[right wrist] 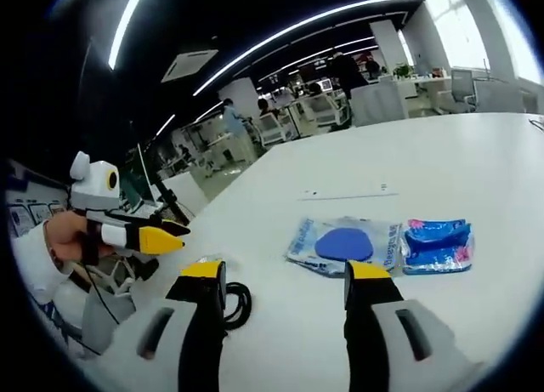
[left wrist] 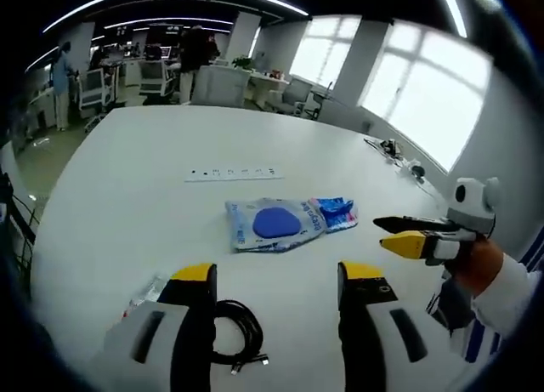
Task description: Arrange the tabletop items into an orderly group along one side of the table until the central work area is clear of visible clutter.
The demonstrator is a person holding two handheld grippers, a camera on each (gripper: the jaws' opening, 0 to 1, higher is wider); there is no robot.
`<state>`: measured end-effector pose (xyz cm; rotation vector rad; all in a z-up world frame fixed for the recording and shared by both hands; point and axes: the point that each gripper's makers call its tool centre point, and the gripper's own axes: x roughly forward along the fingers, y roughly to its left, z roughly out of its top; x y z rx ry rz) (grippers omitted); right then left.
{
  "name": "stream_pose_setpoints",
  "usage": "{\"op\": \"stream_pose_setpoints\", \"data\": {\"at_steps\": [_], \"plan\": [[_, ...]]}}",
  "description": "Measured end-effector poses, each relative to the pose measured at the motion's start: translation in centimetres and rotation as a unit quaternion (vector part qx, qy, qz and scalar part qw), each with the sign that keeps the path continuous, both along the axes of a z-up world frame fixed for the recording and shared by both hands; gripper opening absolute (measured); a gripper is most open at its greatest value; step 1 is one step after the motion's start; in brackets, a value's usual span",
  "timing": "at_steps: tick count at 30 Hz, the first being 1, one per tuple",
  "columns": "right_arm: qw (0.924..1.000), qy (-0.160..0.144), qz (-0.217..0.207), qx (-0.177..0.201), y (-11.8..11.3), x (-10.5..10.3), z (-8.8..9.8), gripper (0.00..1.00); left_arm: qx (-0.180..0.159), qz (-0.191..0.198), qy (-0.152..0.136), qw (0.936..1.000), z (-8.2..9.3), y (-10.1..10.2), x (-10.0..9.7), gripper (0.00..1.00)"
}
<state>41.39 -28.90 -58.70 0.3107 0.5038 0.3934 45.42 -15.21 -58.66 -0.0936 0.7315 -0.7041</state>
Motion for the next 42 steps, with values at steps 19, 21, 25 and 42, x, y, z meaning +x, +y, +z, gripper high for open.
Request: {"op": "stream_pose_setpoints", "data": {"at_steps": [19,21,25,42], "plan": [[0.9994,-0.003,0.032,0.01,6.6,0.2,1.0,0.54,-0.02,0.005,-0.003,0.9998,1.2,7.2,-1.0,0.58],[0.9993,-0.002,0.035,0.012,7.1,0.4,1.1,0.54,-0.024,0.005,0.0,0.9997,1.3,7.8,-1.0,0.58],[0.999,-0.002,0.042,0.013,8.2,0.6,1.2,0.54,-0.03,0.007,0.001,0.9995,1.5,8.9,-0.9,0.58],[0.9976,0.003,0.067,0.019,11.6,2.1,0.8,0.53,-0.045,0.01,0.002,0.9989,1.9,12.8,-1.0,0.58]]}}
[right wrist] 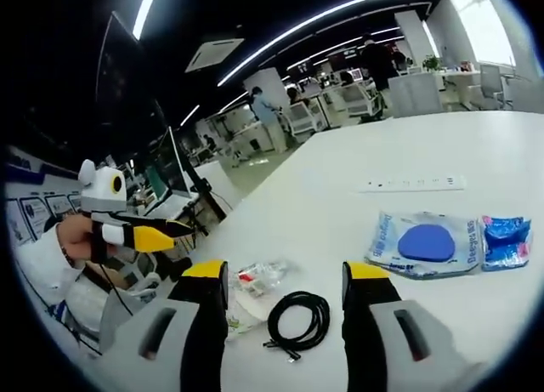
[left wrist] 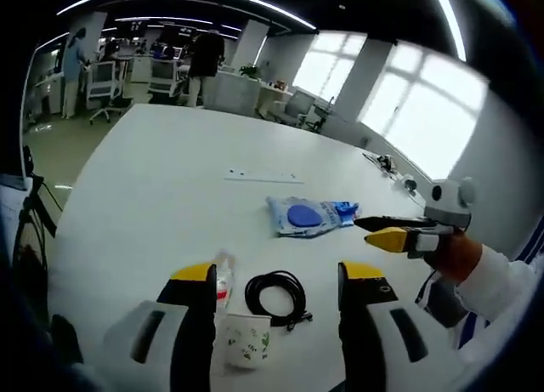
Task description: Arrange the tabletop items into an orderly group along one side of the table until the central work area is clear of visible clutter.
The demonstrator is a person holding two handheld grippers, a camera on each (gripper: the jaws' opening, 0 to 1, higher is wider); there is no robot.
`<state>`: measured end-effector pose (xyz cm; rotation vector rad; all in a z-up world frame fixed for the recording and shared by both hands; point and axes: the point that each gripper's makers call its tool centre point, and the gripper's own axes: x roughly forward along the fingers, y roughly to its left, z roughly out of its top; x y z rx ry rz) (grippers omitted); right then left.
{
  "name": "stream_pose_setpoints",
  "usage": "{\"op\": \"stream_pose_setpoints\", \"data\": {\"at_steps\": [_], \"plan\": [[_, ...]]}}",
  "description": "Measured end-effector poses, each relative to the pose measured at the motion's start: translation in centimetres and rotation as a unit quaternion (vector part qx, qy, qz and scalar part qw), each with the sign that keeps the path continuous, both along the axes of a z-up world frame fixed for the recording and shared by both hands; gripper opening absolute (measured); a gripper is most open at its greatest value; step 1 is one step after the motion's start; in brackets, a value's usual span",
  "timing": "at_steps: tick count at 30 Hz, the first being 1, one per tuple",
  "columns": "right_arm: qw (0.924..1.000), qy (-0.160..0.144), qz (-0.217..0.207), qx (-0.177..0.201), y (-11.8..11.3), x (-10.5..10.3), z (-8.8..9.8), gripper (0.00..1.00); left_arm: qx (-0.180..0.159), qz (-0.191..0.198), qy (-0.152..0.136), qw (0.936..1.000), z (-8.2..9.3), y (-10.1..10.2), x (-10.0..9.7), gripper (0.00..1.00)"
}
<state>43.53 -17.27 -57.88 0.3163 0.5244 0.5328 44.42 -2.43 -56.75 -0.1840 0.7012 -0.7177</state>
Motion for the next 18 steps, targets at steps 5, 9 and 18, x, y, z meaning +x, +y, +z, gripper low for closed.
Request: {"op": "stream_pose_setpoints", "data": {"at_steps": [5,9,18], "plan": [[0.9999,0.0,0.012,-0.004,0.6,0.1,0.0,0.53,-0.004,0.002,0.001,1.0,-0.2,0.9,-0.3,0.58],[0.9997,0.002,0.024,-0.008,1.1,0.2,-0.1,0.52,-0.008,0.006,0.004,0.9999,-0.5,1.5,-0.4,0.58],[0.9971,0.013,0.073,-0.016,3.3,0.2,-0.9,0.5,-0.012,0.014,0.009,0.9998,-1.3,2.6,-0.5,0.58]]}}
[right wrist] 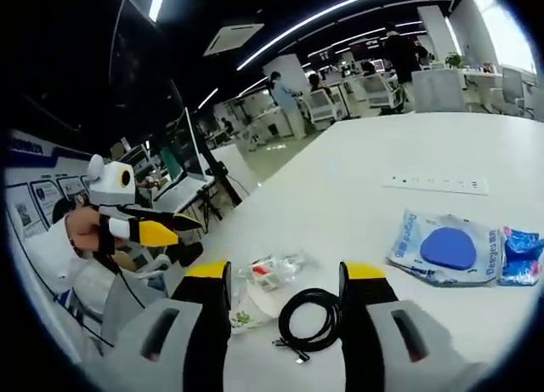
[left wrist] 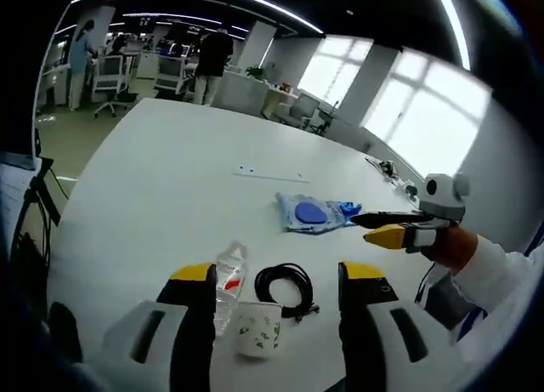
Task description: Arrange the tabletop items into an orderly group along one side of the table until the central work area is clear of visible clutter.
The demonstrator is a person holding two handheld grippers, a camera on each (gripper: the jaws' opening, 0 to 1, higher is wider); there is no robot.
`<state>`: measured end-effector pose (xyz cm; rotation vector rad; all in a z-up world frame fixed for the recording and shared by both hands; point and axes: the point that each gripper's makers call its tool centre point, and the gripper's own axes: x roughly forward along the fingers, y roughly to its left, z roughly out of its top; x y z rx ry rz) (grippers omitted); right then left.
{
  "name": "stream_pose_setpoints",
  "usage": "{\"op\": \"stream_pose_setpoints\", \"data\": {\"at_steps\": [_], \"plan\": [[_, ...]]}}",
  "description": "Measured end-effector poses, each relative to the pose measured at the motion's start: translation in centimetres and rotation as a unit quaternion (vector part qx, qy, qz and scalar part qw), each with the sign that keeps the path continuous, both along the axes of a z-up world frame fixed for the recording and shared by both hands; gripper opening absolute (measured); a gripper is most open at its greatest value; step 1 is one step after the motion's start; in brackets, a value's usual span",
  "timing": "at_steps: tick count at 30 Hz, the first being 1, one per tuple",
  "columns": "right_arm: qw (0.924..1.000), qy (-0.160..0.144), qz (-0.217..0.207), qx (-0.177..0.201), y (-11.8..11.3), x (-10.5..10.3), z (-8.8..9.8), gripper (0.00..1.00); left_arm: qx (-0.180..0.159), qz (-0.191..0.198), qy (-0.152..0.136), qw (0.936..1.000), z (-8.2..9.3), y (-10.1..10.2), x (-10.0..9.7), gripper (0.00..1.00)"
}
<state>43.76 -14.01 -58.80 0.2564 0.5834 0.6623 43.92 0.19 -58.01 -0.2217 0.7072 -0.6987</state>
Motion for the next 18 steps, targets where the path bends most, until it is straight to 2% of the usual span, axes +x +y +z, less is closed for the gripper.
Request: {"op": "stream_pose_setpoints", "data": {"at_steps": [9,18], "plan": [[0.9976,0.016,0.066,-0.008,3.0,0.0,-1.4,0.49,-0.004,0.005,0.01,0.9999,-1.0,1.0,-0.4,0.59],[0.9877,0.044,0.15,-0.007,5.8,-0.9,-3.0,0.46,-0.012,0.009,0.019,0.9997,-1.8,1.7,-1.2,0.6]]}}
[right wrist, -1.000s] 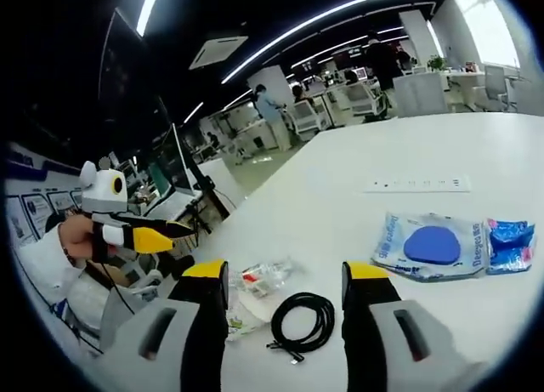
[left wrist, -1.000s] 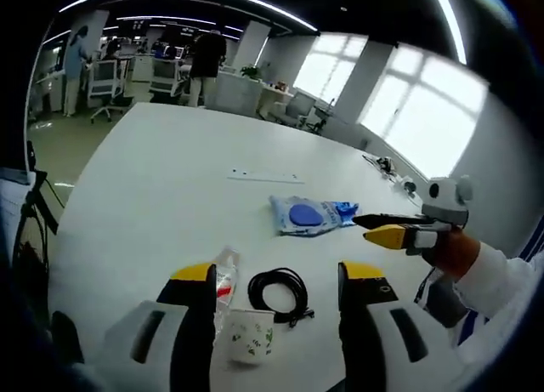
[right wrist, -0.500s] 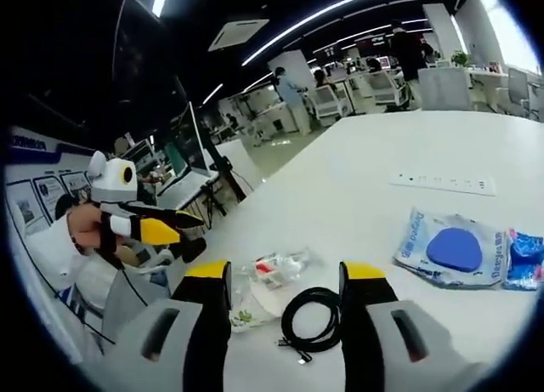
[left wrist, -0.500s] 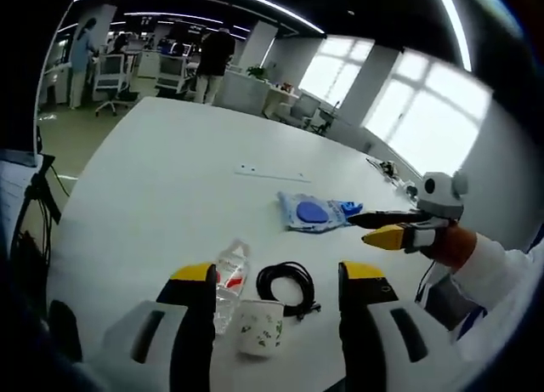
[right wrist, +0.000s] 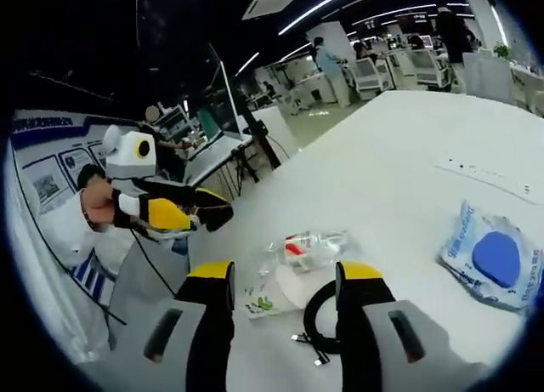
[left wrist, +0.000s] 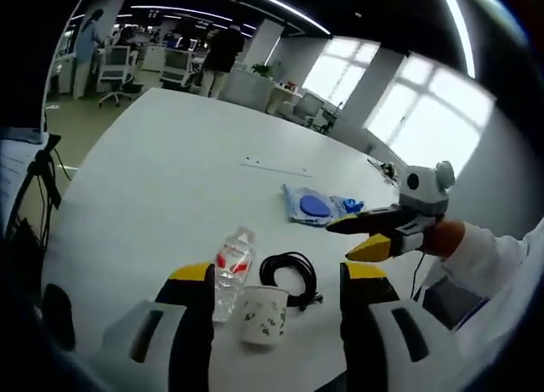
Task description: Arrange the tabletop items into an orderly group along one side of the table until the central work area is clear of visible clutter.
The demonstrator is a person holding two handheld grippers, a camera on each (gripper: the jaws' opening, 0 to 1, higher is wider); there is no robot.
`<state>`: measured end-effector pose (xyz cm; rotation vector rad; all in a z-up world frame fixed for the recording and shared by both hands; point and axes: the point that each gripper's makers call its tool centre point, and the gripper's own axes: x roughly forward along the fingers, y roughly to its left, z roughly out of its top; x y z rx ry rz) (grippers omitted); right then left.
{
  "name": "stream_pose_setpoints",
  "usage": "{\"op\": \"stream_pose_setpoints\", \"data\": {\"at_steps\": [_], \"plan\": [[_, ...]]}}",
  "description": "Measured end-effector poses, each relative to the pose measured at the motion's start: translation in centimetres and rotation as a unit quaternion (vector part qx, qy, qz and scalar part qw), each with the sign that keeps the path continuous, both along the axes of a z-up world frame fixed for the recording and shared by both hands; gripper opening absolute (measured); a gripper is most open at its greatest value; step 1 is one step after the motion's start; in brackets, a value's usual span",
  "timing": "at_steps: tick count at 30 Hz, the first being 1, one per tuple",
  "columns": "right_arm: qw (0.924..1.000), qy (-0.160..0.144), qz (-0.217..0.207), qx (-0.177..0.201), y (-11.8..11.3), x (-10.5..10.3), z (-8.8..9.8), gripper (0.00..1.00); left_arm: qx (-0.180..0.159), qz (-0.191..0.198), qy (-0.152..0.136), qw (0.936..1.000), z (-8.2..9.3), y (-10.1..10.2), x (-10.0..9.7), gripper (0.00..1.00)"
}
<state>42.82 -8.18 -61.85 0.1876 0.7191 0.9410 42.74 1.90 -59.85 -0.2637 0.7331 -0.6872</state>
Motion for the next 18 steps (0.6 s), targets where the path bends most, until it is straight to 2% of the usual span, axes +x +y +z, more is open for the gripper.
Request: {"op": "stream_pose_setpoints", "data": {"at_steps": [10,18], "plan": [[0.9952,0.02,0.094,-0.019,2.5,-0.8,-2.1,0.44,-0.007,-0.011,0.001,0.9999,-1.2,0.2,-0.6,0.64],[0.9871,0.045,0.15,-0.034,3.3,-1.3,-4.4,0.36,-0.006,-0.039,0.001,0.9992,-2.2,0.0,-1.6,0.65]]}}
